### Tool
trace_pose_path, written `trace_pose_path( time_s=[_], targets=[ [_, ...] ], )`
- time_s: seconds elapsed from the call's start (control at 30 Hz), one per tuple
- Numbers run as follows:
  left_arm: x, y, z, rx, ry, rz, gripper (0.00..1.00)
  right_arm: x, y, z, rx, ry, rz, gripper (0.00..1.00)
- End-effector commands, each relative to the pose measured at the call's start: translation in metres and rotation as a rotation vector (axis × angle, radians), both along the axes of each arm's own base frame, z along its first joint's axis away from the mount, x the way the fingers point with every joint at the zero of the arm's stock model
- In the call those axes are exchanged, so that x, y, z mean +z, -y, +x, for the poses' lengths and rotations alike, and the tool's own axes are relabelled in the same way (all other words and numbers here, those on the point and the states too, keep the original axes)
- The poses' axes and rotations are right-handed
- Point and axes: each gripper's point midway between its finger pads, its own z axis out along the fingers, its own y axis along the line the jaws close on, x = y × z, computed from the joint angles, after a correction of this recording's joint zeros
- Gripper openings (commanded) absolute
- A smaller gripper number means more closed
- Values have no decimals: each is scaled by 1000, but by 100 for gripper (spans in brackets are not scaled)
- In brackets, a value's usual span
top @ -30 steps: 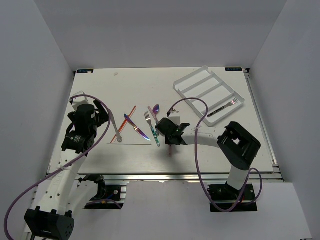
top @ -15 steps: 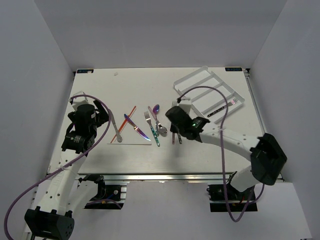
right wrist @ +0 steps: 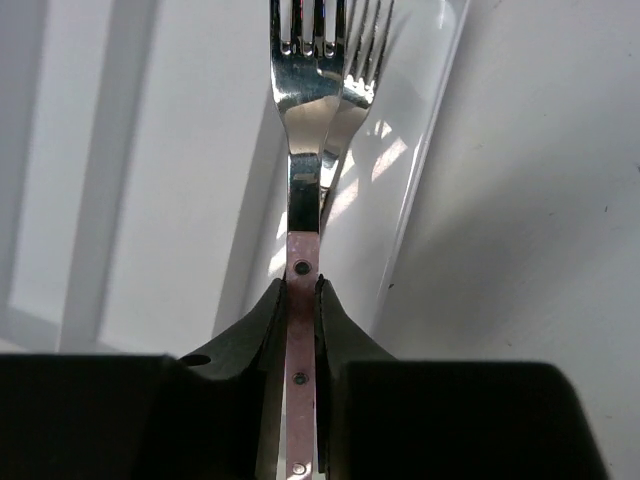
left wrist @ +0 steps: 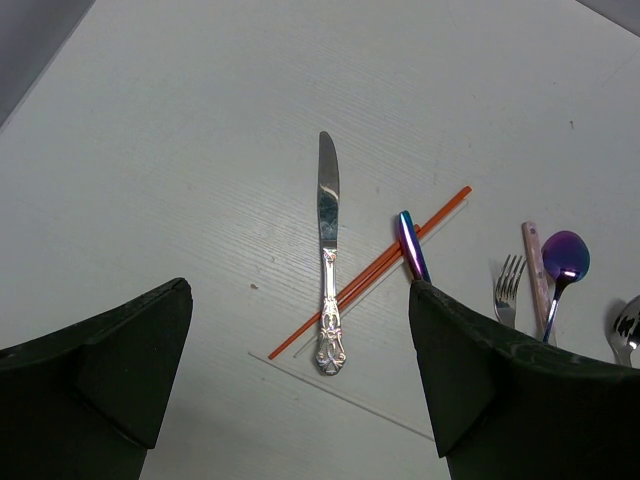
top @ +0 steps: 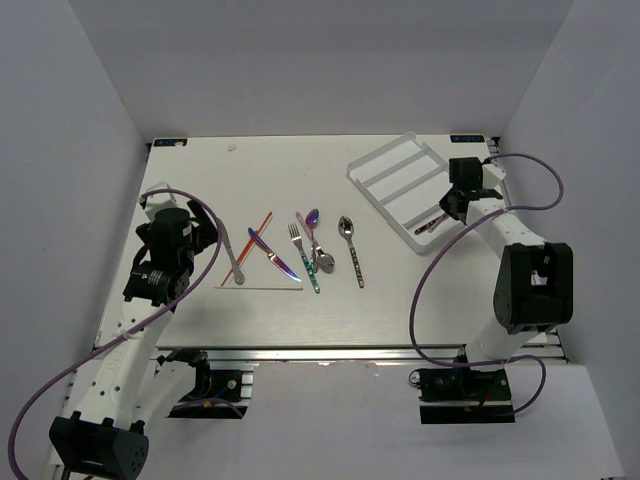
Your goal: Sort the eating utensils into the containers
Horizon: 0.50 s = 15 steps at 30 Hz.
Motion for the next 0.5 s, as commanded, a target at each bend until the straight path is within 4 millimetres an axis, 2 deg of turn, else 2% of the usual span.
trace_pose_path(
  time_s=[0.0, 0.03, 0.13, 0.27, 0.33, 0.37, 0.4, 0.43, 0.47],
  targets=[
    [3, -2, 2, 4, 11, 7, 98, 3, -4, 25, 4, 41, 89, 0],
    [3, -2, 2, 4, 11, 7, 98, -5, 3, 28, -19, 24, 101, 0],
    [1, -2, 2, 3, 4, 9, 98, -19, 4, 34, -24, 7, 144, 0],
    [-1, -1, 3, -3, -1, 7, 98, -25, 5, 41, -24, 2, 149, 2],
    [0, 0, 4, -7, 2, 6, 98, -26, 7, 41, -27, -5, 140, 31],
    [0, 0, 3, -7, 2, 6, 98, -25, 7, 41, -26, -5, 141, 39],
    [1, 0, 3, -9, 3, 7, 98, -25, 7, 41, -26, -5, 142, 42],
    [1, 1, 3, -11, 6, 5, 98, -22, 6, 41, -23, 0, 145, 54],
    [1, 1, 3, -12, 7, 4, 98, -20, 6, 42, -19, 7, 147, 59]
  ],
)
